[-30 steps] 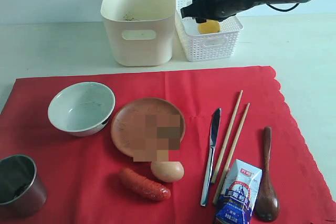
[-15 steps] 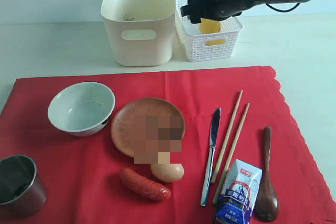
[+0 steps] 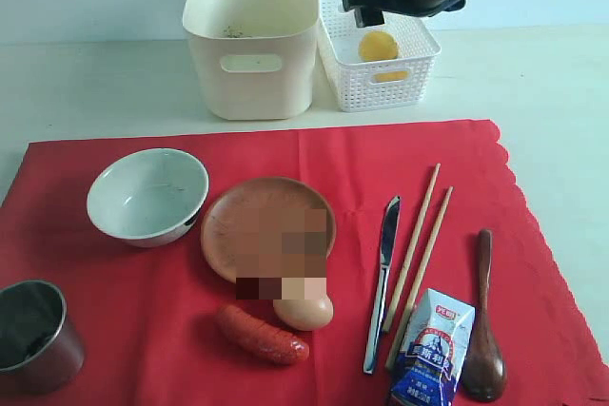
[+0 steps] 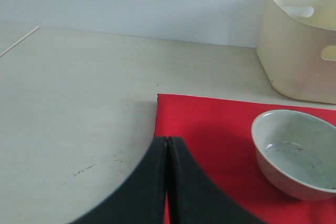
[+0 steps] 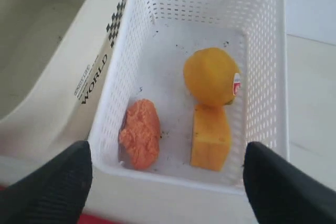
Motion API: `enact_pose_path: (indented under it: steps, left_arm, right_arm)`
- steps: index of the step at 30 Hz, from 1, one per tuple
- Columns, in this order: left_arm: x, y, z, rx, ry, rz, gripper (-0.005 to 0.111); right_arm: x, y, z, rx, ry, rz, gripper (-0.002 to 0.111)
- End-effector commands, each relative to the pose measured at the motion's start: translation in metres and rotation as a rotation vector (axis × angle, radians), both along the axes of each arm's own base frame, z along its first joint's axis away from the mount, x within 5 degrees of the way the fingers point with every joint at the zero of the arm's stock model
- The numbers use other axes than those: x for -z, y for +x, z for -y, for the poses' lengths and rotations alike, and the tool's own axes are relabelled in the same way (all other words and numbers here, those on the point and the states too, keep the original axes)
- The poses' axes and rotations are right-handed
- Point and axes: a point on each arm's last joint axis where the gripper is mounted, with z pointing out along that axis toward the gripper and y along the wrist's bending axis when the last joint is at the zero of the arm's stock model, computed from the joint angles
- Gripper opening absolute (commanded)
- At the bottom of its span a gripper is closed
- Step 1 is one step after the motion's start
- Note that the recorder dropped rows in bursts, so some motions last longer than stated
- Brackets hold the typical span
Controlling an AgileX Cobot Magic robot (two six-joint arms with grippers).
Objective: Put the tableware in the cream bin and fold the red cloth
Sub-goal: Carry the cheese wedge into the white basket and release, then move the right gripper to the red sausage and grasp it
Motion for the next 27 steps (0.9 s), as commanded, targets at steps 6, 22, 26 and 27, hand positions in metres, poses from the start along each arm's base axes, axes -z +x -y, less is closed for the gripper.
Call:
enact_pose_path:
  steps: [6, 22, 26, 27]
  left_arm:
    - [-0.001, 0.000, 0.000, 0.001, -0.001, 0.013, 0.001]
    - [-0.001, 0.000, 0.000, 0.001, -0.001, 0.013, 0.001]
    - [-0.001, 0.000, 0.000, 0.001, -0.001, 0.013, 0.001]
    - [-0.001, 0.000, 0.000, 0.001, -0.001, 0.013, 0.001]
  right_arm:
    - [-0.040, -0.036, 0.003, -0.015, -0.016, -0.186, 0.030]
    - [-0.012, -0.180, -0.093, -0.413, -0.082, -0.311, 0.000]
    - [0.007, -0.207, -0.106, -0.487, -0.125, -0.358, 0.000]
    - [0.010, -0.212, -0.107, -0.499, -0.133, -0.365, 0.000]
